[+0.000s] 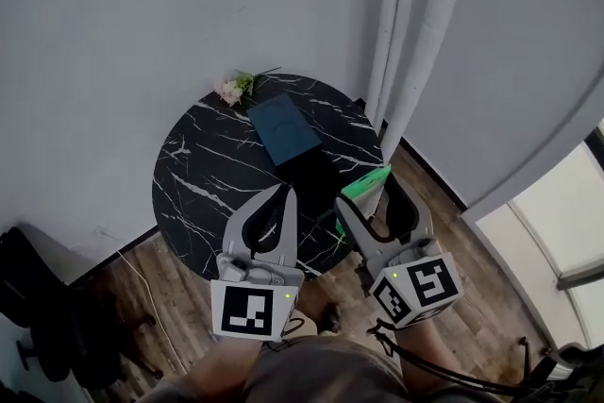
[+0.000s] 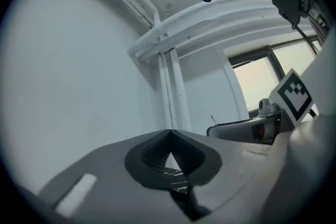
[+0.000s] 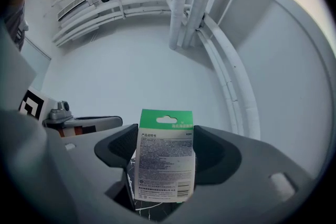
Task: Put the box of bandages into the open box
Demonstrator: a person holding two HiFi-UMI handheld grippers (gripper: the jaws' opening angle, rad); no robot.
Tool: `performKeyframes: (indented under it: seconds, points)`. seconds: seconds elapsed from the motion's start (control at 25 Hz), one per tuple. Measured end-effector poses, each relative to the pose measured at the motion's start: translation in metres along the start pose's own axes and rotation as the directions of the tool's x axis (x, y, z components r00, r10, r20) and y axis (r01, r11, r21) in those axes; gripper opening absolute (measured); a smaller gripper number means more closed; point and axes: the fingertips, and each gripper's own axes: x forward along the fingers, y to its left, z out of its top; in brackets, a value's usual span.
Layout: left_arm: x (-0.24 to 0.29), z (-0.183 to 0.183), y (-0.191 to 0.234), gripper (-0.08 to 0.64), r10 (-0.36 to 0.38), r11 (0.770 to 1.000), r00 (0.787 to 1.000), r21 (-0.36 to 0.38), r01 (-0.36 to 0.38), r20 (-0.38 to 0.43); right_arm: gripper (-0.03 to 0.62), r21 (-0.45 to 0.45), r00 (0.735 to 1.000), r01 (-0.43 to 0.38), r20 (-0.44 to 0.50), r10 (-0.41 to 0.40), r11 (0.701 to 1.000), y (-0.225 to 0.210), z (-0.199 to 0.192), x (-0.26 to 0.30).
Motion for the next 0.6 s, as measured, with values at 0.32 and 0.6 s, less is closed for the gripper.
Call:
performKeyframes:
  seconds: [0.32, 0.6]
  points:
    - [0.015, -0.003, 0.040, 0.000, 0.064, 0.998, 0.998, -0.002, -0.064, 0.013, 0.358, -0.026, 0.999, -0.049, -0.016, 0.049, 0.998, 0.002, -0.001, 0.047]
    - [0.033, -0.024, 0.079, 0.000, 0.094, 0.994, 0.995, -0.046, -0.095, -0.014, 0.359, -0.029, 0.995, -0.051, -0.084, 0.049, 0.998, 0.000, -0.026, 0.088]
